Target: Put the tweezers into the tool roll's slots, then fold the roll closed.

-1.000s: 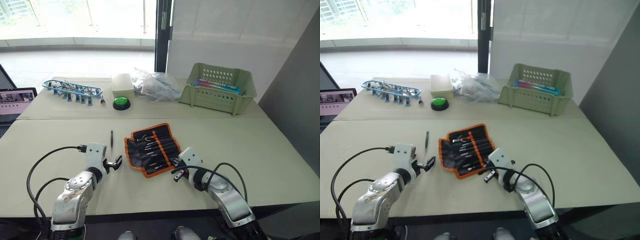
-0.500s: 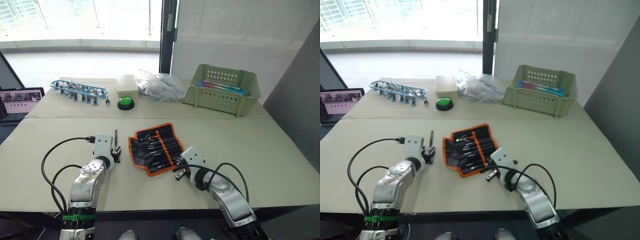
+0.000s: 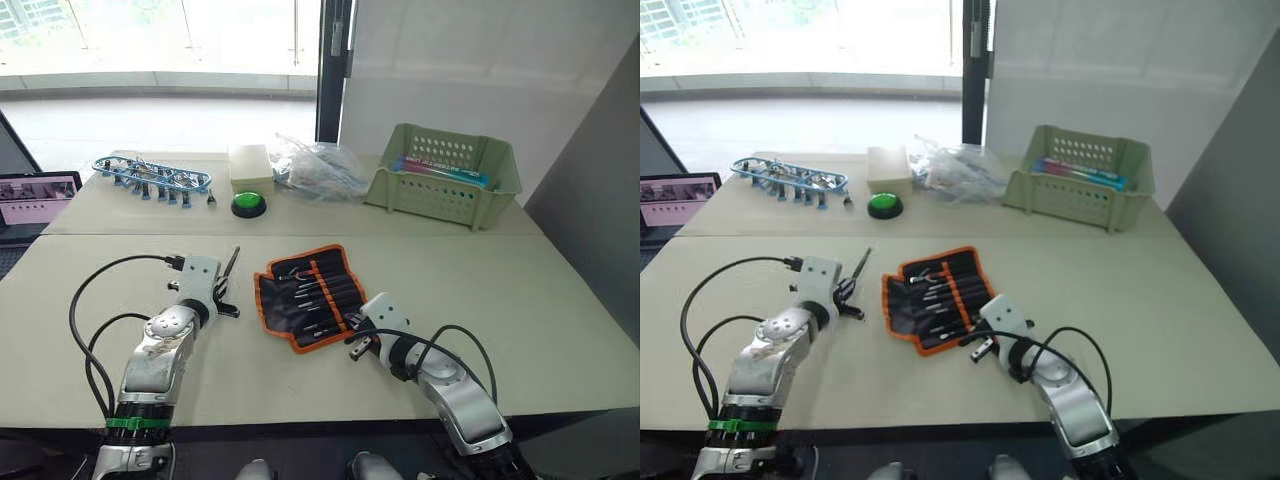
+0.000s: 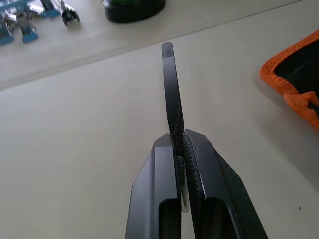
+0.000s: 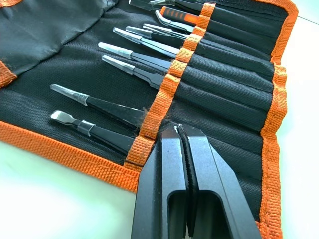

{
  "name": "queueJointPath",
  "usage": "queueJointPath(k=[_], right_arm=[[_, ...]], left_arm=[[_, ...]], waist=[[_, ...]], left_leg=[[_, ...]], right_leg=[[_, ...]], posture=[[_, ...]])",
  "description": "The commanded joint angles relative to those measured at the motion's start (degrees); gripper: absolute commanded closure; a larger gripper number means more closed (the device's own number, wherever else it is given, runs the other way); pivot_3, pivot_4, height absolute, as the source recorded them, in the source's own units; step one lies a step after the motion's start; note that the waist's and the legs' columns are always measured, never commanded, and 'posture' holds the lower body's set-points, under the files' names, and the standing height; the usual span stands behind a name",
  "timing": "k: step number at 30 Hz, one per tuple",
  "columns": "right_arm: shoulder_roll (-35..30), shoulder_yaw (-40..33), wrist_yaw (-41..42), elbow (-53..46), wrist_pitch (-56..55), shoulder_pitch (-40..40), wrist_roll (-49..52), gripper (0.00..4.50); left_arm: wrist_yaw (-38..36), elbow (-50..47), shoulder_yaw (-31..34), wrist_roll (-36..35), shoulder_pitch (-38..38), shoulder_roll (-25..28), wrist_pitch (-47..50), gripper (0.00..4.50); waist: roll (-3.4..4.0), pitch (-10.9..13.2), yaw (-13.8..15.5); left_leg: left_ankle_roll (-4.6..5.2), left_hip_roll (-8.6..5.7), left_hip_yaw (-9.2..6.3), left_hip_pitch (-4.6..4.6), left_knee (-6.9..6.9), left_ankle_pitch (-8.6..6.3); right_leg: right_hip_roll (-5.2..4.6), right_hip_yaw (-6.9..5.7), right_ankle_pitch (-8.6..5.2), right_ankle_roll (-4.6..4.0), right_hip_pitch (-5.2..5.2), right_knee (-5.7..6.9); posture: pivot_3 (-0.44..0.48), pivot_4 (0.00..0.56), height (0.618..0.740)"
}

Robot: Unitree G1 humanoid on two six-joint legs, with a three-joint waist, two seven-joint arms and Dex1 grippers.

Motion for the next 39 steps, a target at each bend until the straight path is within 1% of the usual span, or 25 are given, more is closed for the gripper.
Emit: queueJointPath(k=[1,4,6,9,11,16,21,28,33,36,39], right_arm=[[-0.26,0.26,-0.34,0.9,0.86,0.76,-0.53,4.5],[-0.24,0.26,-0.37,1.02,0.81,0.62,-0.56,4.5],[-0.15,0.3,-0.41,1.13,0.79,0.52,-0.58,4.5],[-0.03,0.49,-0.51,0.99,0.76,0.65,-0.71,4.5],[0.14,0.43,-0.77,0.79,0.84,0.82,-0.68,4.5],[0.27,0.45,-1.47,0.26,0.97,1.41,-0.64,4.5],[0.63,0.63,-2.33,-0.45,1.24,2.3,-0.66,4.5],[0.69,0.61,-3.11,-1.71,1.66,3.92,-0.64,4.5],[0.66,0.64,-3.7,-2.65,2.1,4.88,-0.53,4.5],[0.75,0.6,-3.98,-3.08,2.33,5.26,-0.51,4.5],[0.95,0.74,-4.21,-3.25,2.53,5.35,-0.52,4.5]], left_arm=[[-10.27,-9.85,-2.32,-6.62,-1.09,2.31,-1.04,4.48],[-22.28,-15.86,-7.53,-12.5,1.68,8.41,4.37,4.48],[-27.19,-16.37,-11.44,-12.04,2.17,12.51,4.56,4.48],[-30.83,-14.59,-15.75,-10.03,1.03,16.28,4.48,4.48],[-31.88,-13.08,-18.03,-8.19,0.19,18.34,5.25,4.48],[-34.17,-11.13,-20.29,-5.96,-1.63,20.38,4.18,4.48],[-34.79,-9.11,-22.53,-2.72,-4.13,20.36,3.31,4.48],[-34.92,-8.21,-26.08,-0.13,-7.45,17.22,4.26,4.48],[-33.95,-5.94,-28.85,1.93,-9.98,13.2,4.83,4.48],[-33.45,-2.76,-31.46,4.3,-12.1,10.17,3.12,4.48],[-32.11,0.53,-32.28,4.76,-14.15,5.1,1.99,4.48]], waist=[[0.0,0.0,0.04],[0.02,0.0,-0.05],[0.04,0.0,-0.26],[0.04,0.01,-0.13],[0.05,0.02,-0.1],[0.06,0.03,-0.03],[0.06,0.02,0.01],[0.06,0.02,0.2],[0.05,0.02,0.34],[0.05,0.01,0.54],[0.05,0.0,0.79]], left_leg=[[0.0,0.0,0.01,-0.04,-0.02,0.0],[-0.04,-0.08,0.08,-0.12,-0.1,-0.04],[-0.06,-0.09,0.11,-0.15,-0.16,-0.09],[-0.05,-0.07,0.07,-0.5,-0.19,-0.08],[-0.04,-0.05,0.06,-0.5,-0.19,-0.08],[-0.04,-0.03,0.06,-0.5,-0.19,-0.07],[-0.03,-0.04,0.06,-0.53,-0.19,-0.07],[-0.03,-0.05,0.06,-0.58,-0.17,-0.07],[-0.03,-0.06,0.05,-0.59,-0.13,-0.07],[-0.03,-0.07,0.03,-0.61,-0.07,-0.07],[-0.03,-0.08,0.03,-0.62,-0.02,-0.07]], right_leg=[[-0.01,0.01,0.0,0.0,0.0,-0.07],[-0.18,0.03,-0.02,-0.09,-0.03,-0.13],[-0.2,0.07,-0.06,-0.14,-0.12,-0.14],[-0.09,0.05,-0.16,-0.07,-0.57,-0.02],[-0.04,0.05,-0.22,0.04,-0.61,0.01],[-0.01,0.06,-0.23,0.05,-0.61,-0.01],[-0.01,0.06,-0.23,0.06,-0.62,-0.02],[0.0,0.06,-0.24,0.06,-0.61,-0.01],[0.0,0.06,-0.24,0.07,-0.6,0.0],[0.01,0.05,-0.24,0.07,-0.59,0.02],[0.01,0.06,-0.24,0.08,-0.58,0.04]], posture=[[0.0,0.15,0.738],[0.0,0.15,0.738],[0.0,0.15,0.738],[0.0,0.15,0.738],[0.0,0.15,0.738],[0.0,0.15,0.738],[0.0,0.15,0.738],[0.0,0.15,0.738],[0.0,0.15,0.738],[0.0,0.15,0.738],[0.0,0.15,0.738]])
